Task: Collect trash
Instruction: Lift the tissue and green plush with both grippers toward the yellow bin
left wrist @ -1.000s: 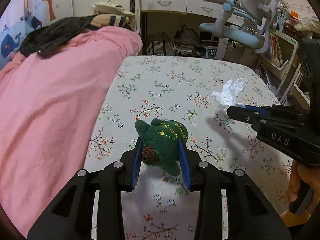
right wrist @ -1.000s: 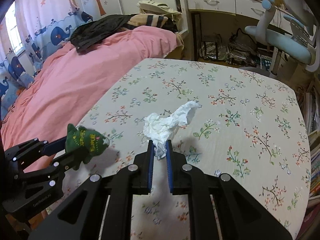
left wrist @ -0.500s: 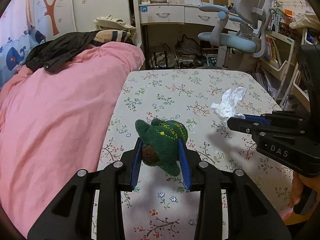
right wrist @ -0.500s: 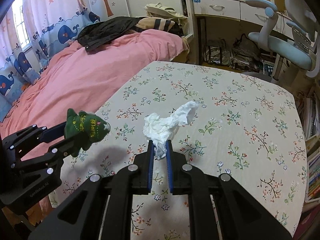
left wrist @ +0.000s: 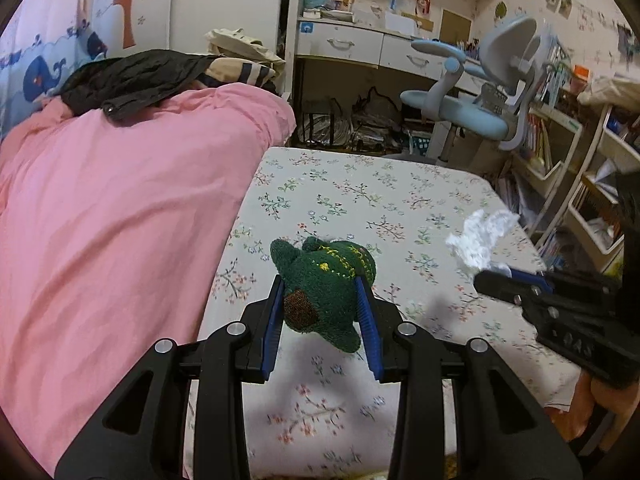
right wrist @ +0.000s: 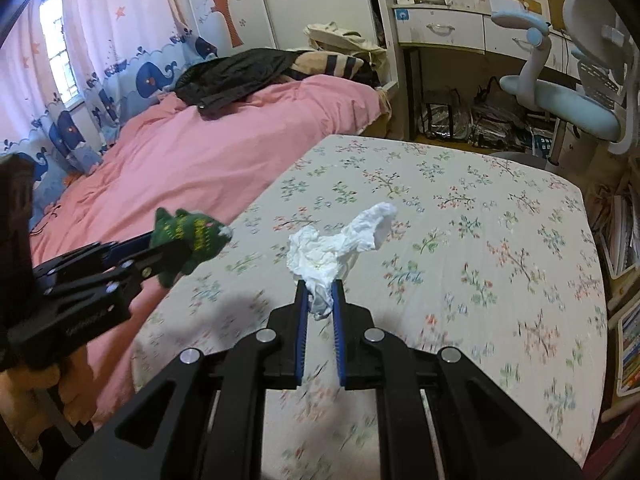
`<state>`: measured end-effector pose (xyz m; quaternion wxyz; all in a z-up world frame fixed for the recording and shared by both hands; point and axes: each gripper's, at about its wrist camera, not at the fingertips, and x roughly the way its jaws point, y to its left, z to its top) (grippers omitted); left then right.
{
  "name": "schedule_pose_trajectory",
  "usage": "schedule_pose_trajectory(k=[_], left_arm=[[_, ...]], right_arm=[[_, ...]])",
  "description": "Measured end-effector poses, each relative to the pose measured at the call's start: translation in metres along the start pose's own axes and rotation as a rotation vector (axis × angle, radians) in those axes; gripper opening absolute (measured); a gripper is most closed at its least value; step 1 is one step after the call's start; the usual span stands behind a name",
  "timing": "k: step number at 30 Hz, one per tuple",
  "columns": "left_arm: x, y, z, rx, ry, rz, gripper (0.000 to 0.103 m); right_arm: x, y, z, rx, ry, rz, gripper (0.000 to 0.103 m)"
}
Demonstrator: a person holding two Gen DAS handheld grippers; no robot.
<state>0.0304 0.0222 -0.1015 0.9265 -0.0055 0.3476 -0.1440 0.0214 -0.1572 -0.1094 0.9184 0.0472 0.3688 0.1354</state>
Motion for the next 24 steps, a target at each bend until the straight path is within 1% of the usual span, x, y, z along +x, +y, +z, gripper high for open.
schedule_pose_trajectory(k=[5, 12, 15, 21, 24], left_arm=[[-0.018, -0.006, -0.012, -0.020, 0.000, -0.012, 0.033], [-0.048, -0.018, -0.040, -0.005, -0.004, -0.020, 0.033], [-0.059, -0.019, -0.052, -0.005, -0.001, -0.020, 0.033], [-0.077, -0.022, -0.073, -0.011, 0.009, -0.023, 0.033], [-0.083, -0.025, -0.081, -0.008, 0.017, -0.028, 0.033]], right_arm=[[-0.025, 0.019, -0.022, -0.038, -0.005, 0.007, 0.012], [-0.048, 0.046, -0.055, -0.079, 0.018, 0.051, 0.013], [-0.054, 0.057, -0.073, -0.102, 0.046, 0.061, 0.013], [-0.058, 0.079, -0.120, -0.144, 0.157, 0.109, 0.013], [-0.057, 0.088, -0.139, -0.168, 0.210, 0.127, 0.013]])
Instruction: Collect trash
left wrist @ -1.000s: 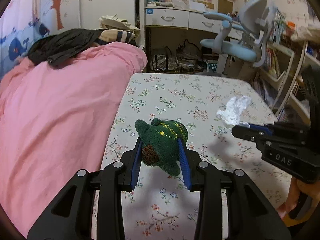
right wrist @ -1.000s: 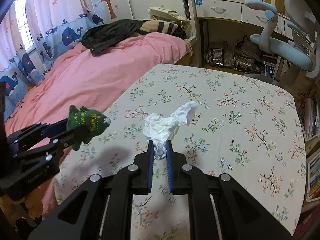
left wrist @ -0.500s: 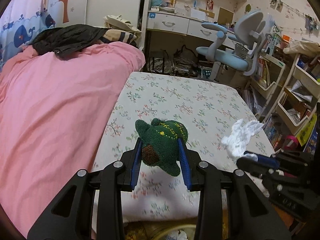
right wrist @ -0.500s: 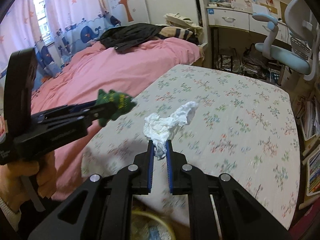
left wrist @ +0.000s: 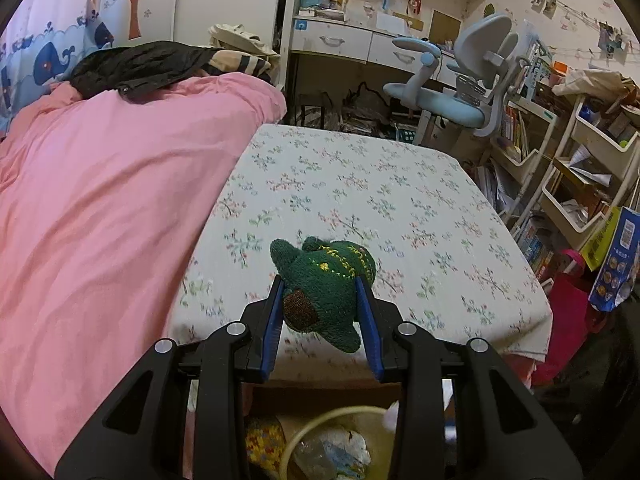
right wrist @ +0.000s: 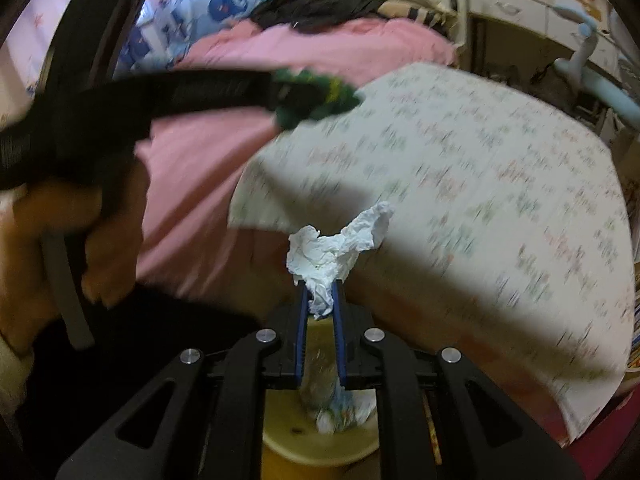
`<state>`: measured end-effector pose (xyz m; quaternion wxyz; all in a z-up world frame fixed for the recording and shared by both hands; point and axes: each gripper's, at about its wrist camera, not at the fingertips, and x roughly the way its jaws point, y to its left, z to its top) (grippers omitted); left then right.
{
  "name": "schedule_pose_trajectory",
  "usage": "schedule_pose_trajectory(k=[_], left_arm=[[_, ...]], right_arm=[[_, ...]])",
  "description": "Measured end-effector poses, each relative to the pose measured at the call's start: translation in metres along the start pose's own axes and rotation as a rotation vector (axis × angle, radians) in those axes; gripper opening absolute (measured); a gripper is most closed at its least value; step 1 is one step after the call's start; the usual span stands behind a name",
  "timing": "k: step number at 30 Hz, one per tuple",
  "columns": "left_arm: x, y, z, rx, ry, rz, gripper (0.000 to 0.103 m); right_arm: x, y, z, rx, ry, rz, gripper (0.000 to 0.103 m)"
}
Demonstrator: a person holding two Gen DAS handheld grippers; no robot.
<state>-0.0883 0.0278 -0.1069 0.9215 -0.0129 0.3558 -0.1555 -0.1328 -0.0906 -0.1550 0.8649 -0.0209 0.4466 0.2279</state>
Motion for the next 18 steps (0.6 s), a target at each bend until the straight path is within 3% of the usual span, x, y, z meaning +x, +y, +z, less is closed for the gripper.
schedule_pose_trajectory(k=[11, 17, 18], left_arm=[[-0.017, -0.018, -0.043, 0.035, 0.052, -0.003, 0.033], [-0.023, -0.026, -0.067, 0.046, 0.091, -0.008, 0.033], [-0.023, -0.026, -0.069, 0.044, 0.096, -0.009, 0.033]], right_arm=[[0.014, 0.029, -0.047, -0.047, 0.150, 0.029, 0.016], [0.010, 0.025, -0.061, -0.018, 0.176, 0.030, 0.032], [0.010, 0.025, -0.062, -0.012, 0.177, 0.030, 0.040]])
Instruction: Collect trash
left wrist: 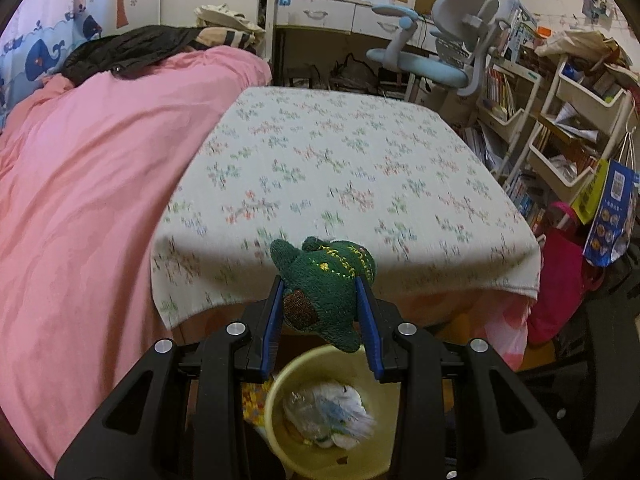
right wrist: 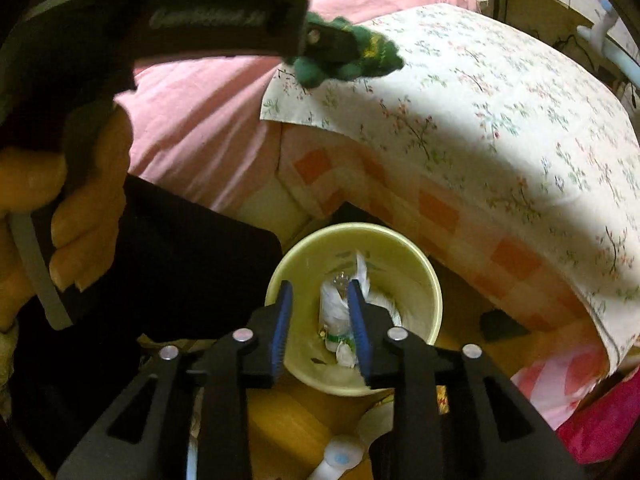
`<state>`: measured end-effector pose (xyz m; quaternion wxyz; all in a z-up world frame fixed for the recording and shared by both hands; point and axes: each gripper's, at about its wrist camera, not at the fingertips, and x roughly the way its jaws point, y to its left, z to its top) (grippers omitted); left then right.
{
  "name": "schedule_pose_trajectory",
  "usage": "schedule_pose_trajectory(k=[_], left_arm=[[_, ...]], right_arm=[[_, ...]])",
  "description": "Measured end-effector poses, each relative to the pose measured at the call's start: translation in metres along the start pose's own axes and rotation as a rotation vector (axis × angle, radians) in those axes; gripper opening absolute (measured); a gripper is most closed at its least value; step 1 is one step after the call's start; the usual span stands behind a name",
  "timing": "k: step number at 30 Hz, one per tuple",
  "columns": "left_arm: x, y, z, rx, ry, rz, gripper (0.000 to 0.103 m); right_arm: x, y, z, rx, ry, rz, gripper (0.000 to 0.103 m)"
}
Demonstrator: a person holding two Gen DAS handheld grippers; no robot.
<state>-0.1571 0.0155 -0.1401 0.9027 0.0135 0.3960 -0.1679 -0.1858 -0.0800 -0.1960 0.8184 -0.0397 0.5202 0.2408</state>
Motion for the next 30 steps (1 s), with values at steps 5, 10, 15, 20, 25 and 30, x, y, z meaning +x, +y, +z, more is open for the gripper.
schedule_pose_trajectory(k=[5, 10, 15, 20, 25, 30], left_arm=[[-0.002, -0.004, -0.016, -0.004, 0.027, 0.001, 0.033], [-0.004, -0.008, -0.028, -0.008, 0.051, 0.003, 0.033], [-0.004, -0.014, -0.045, -0.003, 0.101, -0.003, 0.033], [0.001, -0.018, -0.063, -0.015, 0.186, -0.020, 0.035], [0.001, -0.025, -0.070, 0.010, 0.222, -0.015, 0.057], [-0.011, -0.025, -0.058, 0.009, 0.154, 0.042, 0.075]], right_arm=[[-0.009, -0.006, -0.006, 0.039, -0.032, -0.027, 0.057], [-0.025, -0.024, -0.009, 0.110, -0.090, -0.108, 0.070], [-0.042, -0.043, -0.010, 0.200, -0.174, -0.205, 0.080], [-0.066, -0.056, -0.007, 0.265, -0.285, -0.284, 0.090], [-0.082, -0.061, 0.008, 0.269, -0.368, -0.345, 0.095], [-0.095, -0.063, 0.021, 0.269, -0.428, -0.389, 0.095]])
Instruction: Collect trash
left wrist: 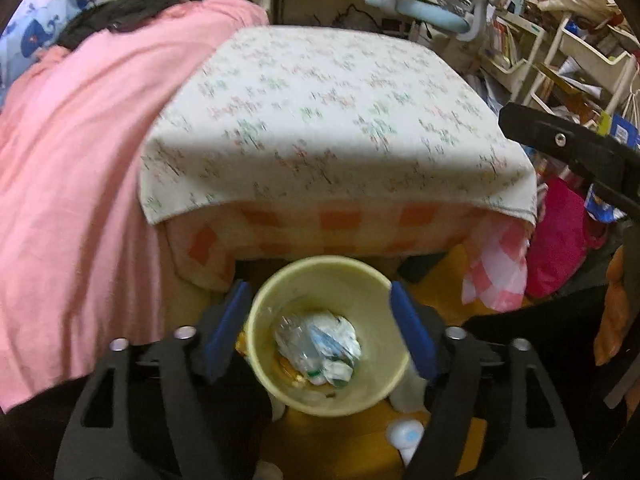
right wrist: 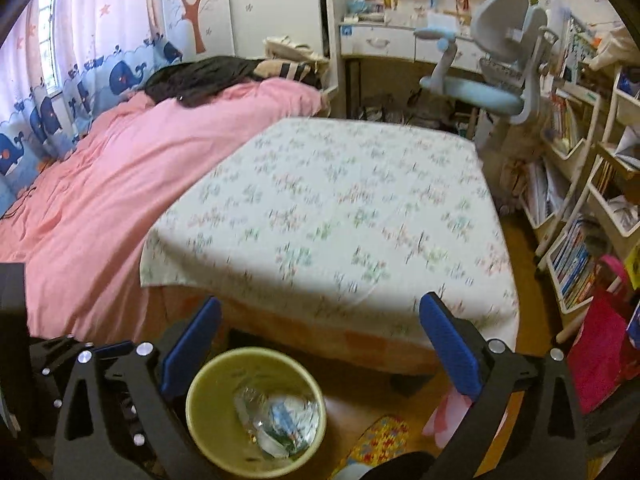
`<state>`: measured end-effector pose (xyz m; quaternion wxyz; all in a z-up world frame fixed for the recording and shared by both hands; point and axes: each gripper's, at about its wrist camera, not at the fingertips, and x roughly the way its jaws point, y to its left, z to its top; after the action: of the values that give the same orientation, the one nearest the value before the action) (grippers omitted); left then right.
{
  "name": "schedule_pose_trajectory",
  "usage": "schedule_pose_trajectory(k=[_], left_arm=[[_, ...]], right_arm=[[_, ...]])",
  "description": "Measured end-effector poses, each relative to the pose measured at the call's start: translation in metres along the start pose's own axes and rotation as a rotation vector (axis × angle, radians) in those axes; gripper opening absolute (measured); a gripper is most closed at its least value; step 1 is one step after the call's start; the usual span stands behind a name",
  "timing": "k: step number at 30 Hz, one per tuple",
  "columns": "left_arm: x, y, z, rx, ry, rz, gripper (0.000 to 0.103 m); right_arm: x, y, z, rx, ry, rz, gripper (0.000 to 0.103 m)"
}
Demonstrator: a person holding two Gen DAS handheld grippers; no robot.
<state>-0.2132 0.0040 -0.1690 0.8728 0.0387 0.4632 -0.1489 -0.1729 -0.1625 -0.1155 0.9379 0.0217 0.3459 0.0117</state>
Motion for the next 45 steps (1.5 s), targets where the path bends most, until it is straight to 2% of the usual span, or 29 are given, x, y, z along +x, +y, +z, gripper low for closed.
schedule_pose_trajectory(k=[2, 3, 6, 8, 13, 20, 27, 31, 33, 41, 45], left_arm=[[-0.010, 0.001, 0.010, -0.004, -0.057, 0.018, 0.080], [-0.015, 0.003, 0.014, -0.009, -0.085, 0.024, 0.086], [-0.035, 0.008, 0.037, -0.035, -0.226, 0.081, 0.096], [-0.042, 0.012, 0.055, -0.037, -0.285, 0.112, 0.096], [-0.045, 0.018, 0.109, -0.063, -0.373, 0.142, 0.096], [-0.037, 0.017, 0.179, -0.094, -0.489, 0.119, 0.096], [-0.016, 0.021, 0.238, -0.115, -0.528, 0.126, 0.096], [-0.005, 0.028, 0.257, -0.126, -0.542, 0.134, 0.096], [-0.001, 0.032, 0.258, -0.123, -0.564, 0.129, 0.096], [0.011, 0.036, 0.255, -0.117, -0.520, 0.146, 0.096], [0.017, 0.029, 0.253, -0.076, -0.479, 0.160, 0.096]], right_arm=[[0.000, 0.002, 0.008, -0.010, -0.020, -0.018, 0.095], [0.000, 0.003, 0.011, -0.017, -0.032, -0.029, 0.095], [0.001, 0.004, 0.030, -0.036, -0.070, -0.064, 0.095], [0.003, 0.002, 0.039, -0.035, -0.090, -0.084, 0.095], [0.012, -0.006, 0.061, 0.006, -0.133, -0.124, 0.095], [0.031, -0.010, 0.089, 0.042, -0.179, -0.157, 0.095], [0.060, -0.023, 0.112, 0.096, -0.201, -0.174, 0.095], [0.069, -0.029, 0.122, 0.121, -0.212, -0.182, 0.095], [0.074, -0.032, 0.125, 0.135, -0.209, -0.178, 0.095], [0.070, -0.031, 0.134, 0.135, -0.244, -0.216, 0.095], [0.064, -0.028, 0.139, 0.116, -0.275, -0.248, 0.095]])
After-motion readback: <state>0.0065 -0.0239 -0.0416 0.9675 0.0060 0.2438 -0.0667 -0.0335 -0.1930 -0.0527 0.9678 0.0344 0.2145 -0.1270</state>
